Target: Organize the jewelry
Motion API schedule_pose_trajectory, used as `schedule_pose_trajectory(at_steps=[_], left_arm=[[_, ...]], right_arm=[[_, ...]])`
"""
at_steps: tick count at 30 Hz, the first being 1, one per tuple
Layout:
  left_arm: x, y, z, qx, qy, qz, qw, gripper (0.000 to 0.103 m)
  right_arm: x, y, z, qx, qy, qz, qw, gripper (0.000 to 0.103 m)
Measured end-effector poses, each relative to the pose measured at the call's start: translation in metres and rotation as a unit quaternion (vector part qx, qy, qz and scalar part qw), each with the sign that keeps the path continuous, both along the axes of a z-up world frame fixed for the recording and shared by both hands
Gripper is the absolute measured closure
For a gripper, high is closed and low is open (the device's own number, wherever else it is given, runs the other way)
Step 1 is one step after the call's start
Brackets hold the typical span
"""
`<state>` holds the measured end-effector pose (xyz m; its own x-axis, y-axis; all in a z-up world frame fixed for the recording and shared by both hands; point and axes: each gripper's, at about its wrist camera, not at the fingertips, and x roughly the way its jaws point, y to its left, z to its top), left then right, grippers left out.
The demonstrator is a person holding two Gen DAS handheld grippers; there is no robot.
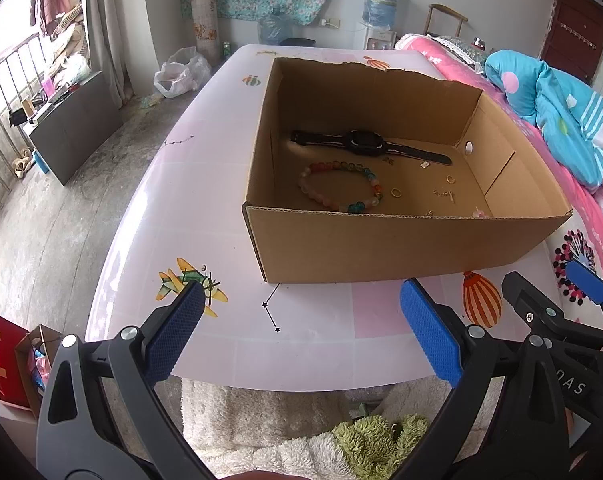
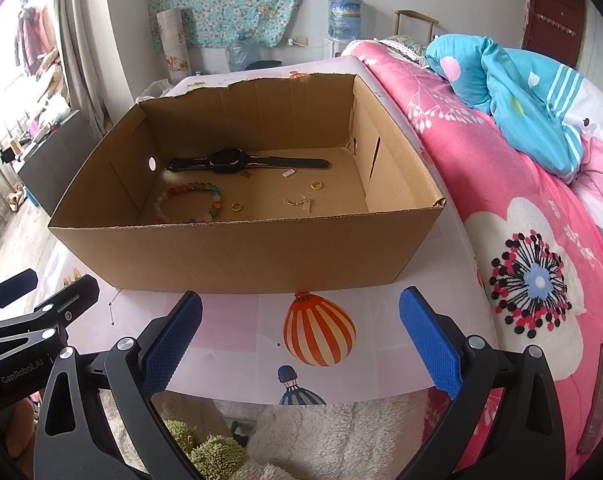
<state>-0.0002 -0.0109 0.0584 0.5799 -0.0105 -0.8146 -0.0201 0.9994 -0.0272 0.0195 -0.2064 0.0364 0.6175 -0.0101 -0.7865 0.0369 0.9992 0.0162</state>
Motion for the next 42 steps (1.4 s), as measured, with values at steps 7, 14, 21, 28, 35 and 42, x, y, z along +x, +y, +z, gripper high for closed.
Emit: schedule_pose_trajectory(at_steps=[7, 14, 21, 28, 35, 42], left_arm=[[0.0012, -0.0019, -0.0008, 0.001, 0.002, -0.001, 1.0000, 0.008], [0.0020, -0.0034, -0.0025, 0.000, 0.005, 0.000, 1.0000, 0.008], [0.0031, -0.0036, -0.0040, 0.000, 0.006, 0.001, 1.0000, 0.008], [0.0038, -0.0039, -0.0045, 0.001, 0.006, 0.001, 1.0000, 0.008], [0.0039, -0.0041, -0.0048, 0.001, 0.006, 0.001, 1.0000, 0.008], [0.0039, -0.0038, -0.0045, 0.001, 0.006, 0.001, 1.0000, 0.008]], right_arm=[[-0.0003, -0.0023, -0.0013, 0.002, 0.003, -0.002, 1.000, 0.007], [0.0012, -0.0028, -0.0023, 0.004, 0.005, -0.002, 1.000, 0.007], [0.0037, -0.0027, -0.0046, 0.005, 0.010, -0.001, 1.000, 0.007], [0.0045, -0.0032, -0.0048, 0.006, 0.010, -0.001, 1.000, 0.007], [0.0049, -0.0035, -0.0057, 0.008, 0.011, -0.001, 1.000, 0.007], [0.0051, -0.0045, -0.0071, 0.011, 0.014, -0.001, 1.000, 0.007]])
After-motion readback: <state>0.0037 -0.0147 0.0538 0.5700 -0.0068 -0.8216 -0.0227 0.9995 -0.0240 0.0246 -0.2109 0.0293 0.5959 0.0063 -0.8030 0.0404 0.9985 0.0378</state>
